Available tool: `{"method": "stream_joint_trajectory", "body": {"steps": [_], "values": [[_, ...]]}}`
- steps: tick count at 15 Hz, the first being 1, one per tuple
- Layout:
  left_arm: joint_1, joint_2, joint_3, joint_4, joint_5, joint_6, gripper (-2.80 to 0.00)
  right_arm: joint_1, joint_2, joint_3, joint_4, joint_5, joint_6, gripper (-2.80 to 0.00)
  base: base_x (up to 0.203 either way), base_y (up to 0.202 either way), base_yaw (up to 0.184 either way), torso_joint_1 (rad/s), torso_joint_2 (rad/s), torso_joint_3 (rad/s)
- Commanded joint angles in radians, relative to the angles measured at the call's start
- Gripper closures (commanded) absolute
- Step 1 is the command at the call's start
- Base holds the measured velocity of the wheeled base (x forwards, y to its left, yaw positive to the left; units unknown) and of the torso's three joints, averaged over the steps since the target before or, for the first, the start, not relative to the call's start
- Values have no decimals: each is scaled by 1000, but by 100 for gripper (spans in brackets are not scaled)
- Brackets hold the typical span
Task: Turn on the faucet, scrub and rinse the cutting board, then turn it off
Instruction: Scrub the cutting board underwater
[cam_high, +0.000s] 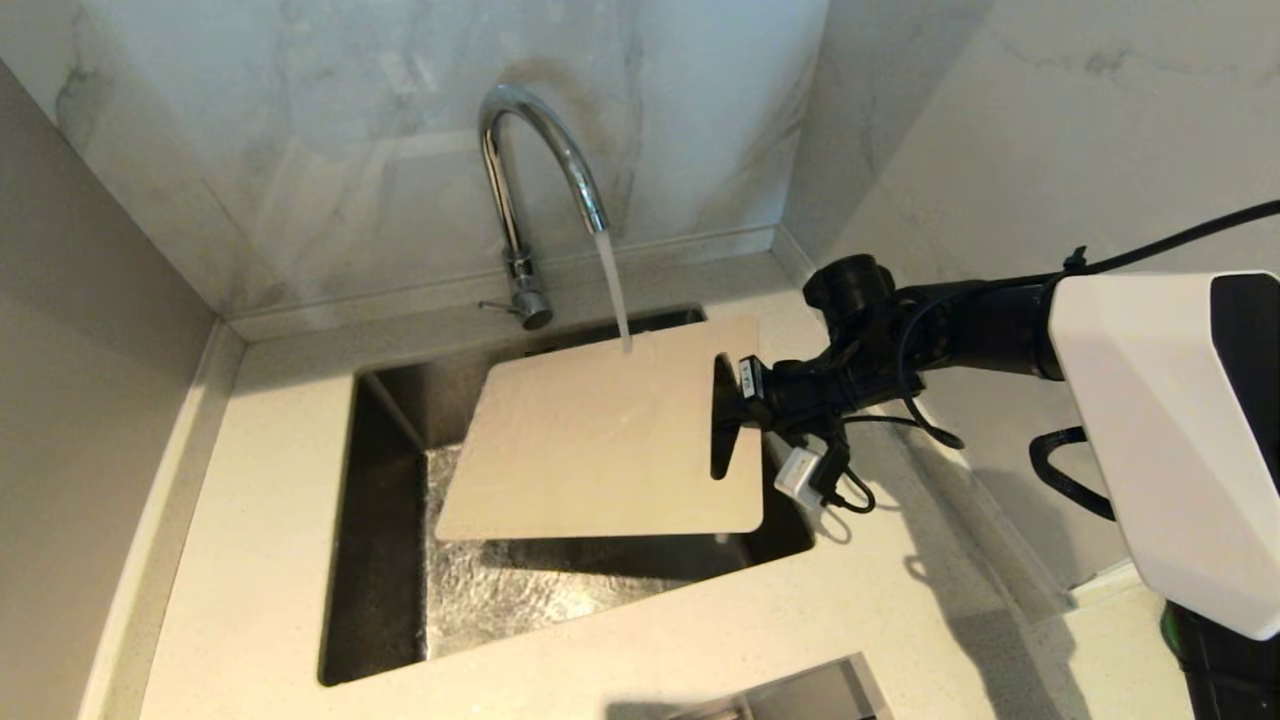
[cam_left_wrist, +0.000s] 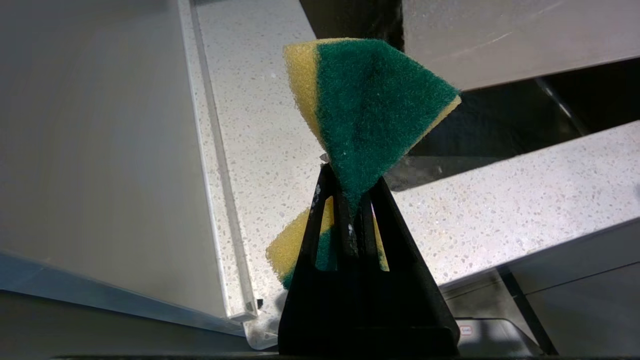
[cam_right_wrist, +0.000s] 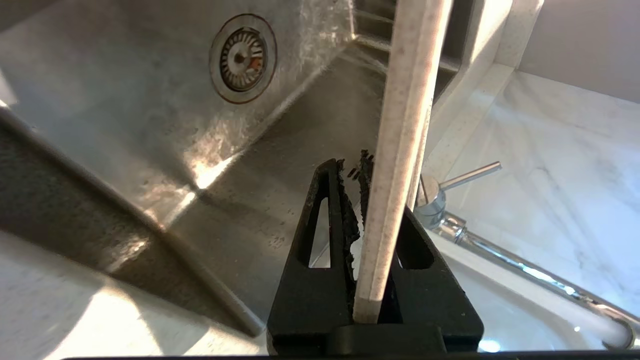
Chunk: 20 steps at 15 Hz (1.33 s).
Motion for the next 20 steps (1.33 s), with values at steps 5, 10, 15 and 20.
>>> {"method": "stream_joint_trajectory", "body": {"steps": [5,10,15,20], "values": [[0,-2,2,0,0,0,0,13,26,-18,0,5,-16,0,0,0,0,0,0,0],[0,-2,2,0,0,0,0,20,27,-18,-11,5,-16,0,0,0,0,0,0,0],[1,-2,2,0,0,0,0,34,42,-18,-112,22,-16,0,0,0,0,0,0,0],[0,-2,2,0,2,0,0,34,46,-18,-112,22,-16,0,0,0,0,0,0,0]]}}
